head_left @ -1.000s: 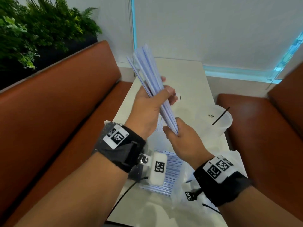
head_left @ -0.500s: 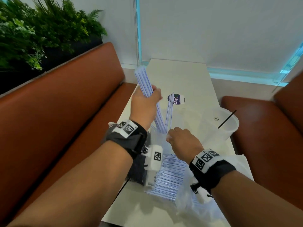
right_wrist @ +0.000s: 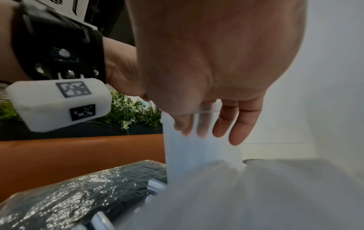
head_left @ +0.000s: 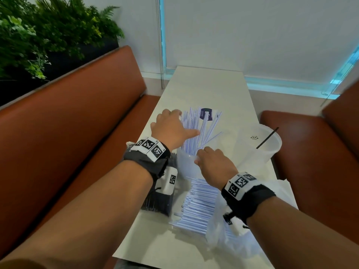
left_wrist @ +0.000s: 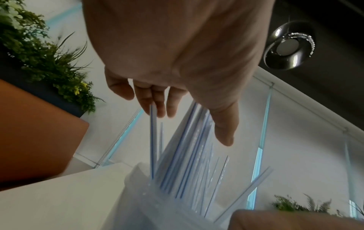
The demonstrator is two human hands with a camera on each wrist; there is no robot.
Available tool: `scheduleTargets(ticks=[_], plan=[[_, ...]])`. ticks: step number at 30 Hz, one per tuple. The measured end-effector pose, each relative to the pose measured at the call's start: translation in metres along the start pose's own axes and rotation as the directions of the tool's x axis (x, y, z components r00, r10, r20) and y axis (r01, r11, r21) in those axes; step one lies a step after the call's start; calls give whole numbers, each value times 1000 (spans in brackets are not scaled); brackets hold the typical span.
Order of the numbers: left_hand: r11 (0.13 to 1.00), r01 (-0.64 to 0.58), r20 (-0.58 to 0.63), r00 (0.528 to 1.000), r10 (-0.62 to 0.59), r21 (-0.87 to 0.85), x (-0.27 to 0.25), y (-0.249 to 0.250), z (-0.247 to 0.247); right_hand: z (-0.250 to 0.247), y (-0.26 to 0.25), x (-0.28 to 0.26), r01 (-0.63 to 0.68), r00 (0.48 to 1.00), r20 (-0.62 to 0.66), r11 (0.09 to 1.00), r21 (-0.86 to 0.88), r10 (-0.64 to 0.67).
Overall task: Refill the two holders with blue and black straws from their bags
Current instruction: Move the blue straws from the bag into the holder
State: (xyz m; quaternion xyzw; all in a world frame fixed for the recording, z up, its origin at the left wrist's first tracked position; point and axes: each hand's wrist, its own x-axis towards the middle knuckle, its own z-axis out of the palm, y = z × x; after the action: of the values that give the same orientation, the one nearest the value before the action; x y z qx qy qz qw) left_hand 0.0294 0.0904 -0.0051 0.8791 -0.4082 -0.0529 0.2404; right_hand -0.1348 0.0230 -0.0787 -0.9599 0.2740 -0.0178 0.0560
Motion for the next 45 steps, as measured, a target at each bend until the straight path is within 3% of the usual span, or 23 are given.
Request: scheduleTargets(ticks=[2, 5, 8, 9, 11, 13, 14, 15, 17, 19, 21, 26, 35, 45], plan=[[998, -5, -68, 998, 1, -70, -1, -2, 0, -3, 2, -2, 16, 1000, 17, 999, 40, -17], [995, 11, -11, 1000, -12, -104, -1, -6, -3, -12, 2, -10, 20, 999, -49, 988, 150, -13], [945, -28, -82, 997, 1, -327, 2, -10, -16, -24, 1, -23, -63, 962, -246, 975, 213, 116], [926, -53, -142, 990, 0, -373, 1, -9, -22, -27, 4, -28, -125, 950, -255, 970, 210, 178], [909, -154, -316, 948, 26, -387, -10, -7, -30, -30, 14, -36, -292, 948, -103, 952, 91, 301], [867, -368, -496, 851, 170, -335, -33, -1, -30, -31, 21, -42, -409, 903, 109, 909, -78, 415], [838, -461, -503, 819, 276, -291, -47, 3, -26, -29, 23, -45, -431, 877, 177, 894, -121, 446], [819, -514, -417, 823, 386, -256, -60, 7, -20, -27, 24, -46, -435, 864, 219, 891, -132, 454], [835, -530, -3, 845, 535, -147, -82, 13, 1, -18, 25, -48, -418, 864, 261, 902, -104, 431], [831, -555, 423, 762, 490, 35, -94, 12, 29, -11, 26, -48, -412, 869, 284, 910, -39, 406], [800, -586, 584, 697, 417, 129, -100, 8, 52, -8, 28, -46, -429, 865, 316, 901, 65, 390], [767, -631, 619, 650, 441, 115, -103, 10, 86, -11, 30, -45, -434, 873, 355, 866, 250, 334], [777, -622, 621, 648, 441, 97, -98, 20, 107, -18, 27, -47, -402, 888, 344, 877, 264, 304], [651, -678, 561, 702, 438, 341, -89, 3, 75, -13, 33, -43, -407, 904, 208, 900, 158, 373]])
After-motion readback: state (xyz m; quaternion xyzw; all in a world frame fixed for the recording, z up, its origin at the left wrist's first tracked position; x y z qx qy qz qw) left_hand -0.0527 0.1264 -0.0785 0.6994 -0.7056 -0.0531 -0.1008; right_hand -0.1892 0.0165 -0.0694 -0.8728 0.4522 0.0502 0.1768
